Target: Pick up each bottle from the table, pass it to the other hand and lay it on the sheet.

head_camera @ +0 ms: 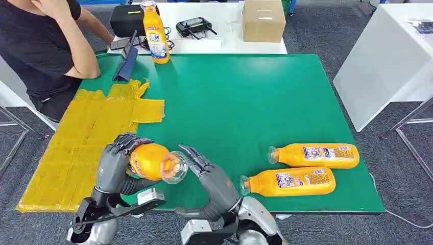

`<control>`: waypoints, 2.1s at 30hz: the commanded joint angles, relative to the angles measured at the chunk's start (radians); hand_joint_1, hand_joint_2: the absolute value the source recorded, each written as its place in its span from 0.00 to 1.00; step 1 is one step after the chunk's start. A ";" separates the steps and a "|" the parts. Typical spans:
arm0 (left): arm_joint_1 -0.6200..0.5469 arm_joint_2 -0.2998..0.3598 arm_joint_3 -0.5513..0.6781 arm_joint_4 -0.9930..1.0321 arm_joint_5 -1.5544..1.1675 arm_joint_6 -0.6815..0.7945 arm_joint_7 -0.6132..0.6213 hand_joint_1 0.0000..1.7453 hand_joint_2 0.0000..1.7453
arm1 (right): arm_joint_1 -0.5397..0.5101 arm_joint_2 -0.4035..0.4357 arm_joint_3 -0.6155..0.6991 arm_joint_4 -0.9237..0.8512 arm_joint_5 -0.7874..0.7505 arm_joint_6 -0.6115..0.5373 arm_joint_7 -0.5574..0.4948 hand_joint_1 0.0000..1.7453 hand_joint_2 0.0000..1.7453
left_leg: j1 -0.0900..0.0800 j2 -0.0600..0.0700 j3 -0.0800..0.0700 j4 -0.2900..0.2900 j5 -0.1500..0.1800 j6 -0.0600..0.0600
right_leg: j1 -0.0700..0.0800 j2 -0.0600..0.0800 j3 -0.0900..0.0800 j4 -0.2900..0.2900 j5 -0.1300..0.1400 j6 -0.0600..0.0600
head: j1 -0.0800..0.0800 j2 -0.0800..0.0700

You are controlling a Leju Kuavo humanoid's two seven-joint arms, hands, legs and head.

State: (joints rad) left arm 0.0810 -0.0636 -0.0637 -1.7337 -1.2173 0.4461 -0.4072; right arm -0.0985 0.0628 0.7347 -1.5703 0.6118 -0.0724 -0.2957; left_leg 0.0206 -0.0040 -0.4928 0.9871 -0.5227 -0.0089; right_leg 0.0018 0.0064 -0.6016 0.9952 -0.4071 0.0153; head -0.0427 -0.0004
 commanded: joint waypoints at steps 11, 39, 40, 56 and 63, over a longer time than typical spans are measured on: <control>-0.233 0.163 0.180 0.785 -0.237 0.034 0.240 1.00 1.00 | 0.283 -0.458 -0.308 -0.371 -0.042 0.072 -0.080 0.00 1.00 | -0.002 -0.003 0.004 -0.004 -0.001 0.003 | -0.002 -0.003 0.005 -0.003 -0.001 0.001 | 0.000 0.000; -0.213 0.209 -0.074 0.383 0.541 -0.448 -0.140 0.00 0.00 | 0.203 -0.638 -0.524 -0.127 -0.137 0.272 0.027 0.00 1.00 | -0.003 0.002 0.006 0.000 -0.002 0.004 | -0.003 0.002 0.008 -0.001 0.000 0.001 | 0.000 0.000; -0.208 0.196 -0.055 0.365 0.588 -0.468 -0.149 0.00 0.00 | 0.215 -0.639 -0.532 -0.133 -0.138 0.273 0.029 0.00 1.00 | -0.003 0.004 0.006 -0.001 -0.003 0.004 | -0.003 0.003 0.008 -0.001 0.000 0.001 | 0.000 0.000; -0.181 0.041 0.139 0.171 1.096 -0.748 -0.166 0.00 0.00 | 0.244 -0.638 -0.514 -0.097 -0.029 0.233 0.088 0.00 1.00 | -0.002 0.000 0.007 -0.002 -0.002 0.005 | -0.002 0.000 0.009 -0.003 0.000 0.001 | 0.000 0.000; -0.197 0.033 0.109 0.197 1.083 -0.766 -0.154 0.00 0.00 | 0.148 -0.635 -0.537 0.034 0.051 0.238 0.102 0.00 1.00 | -0.003 0.001 0.007 -0.002 -0.002 0.005 | -0.003 0.001 0.008 -0.003 0.000 0.001 | 0.000 0.000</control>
State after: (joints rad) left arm -0.0872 0.0137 0.0282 -1.5583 -0.1251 -0.3052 -0.5692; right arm 0.1642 -0.5928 0.2064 -1.7297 0.5806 0.1663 -0.2109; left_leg 0.0179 -0.0036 -0.4891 0.9873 -0.5249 -0.0055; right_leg -0.0012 0.0073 -0.5961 0.9949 -0.4073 0.0157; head -0.0431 -0.0004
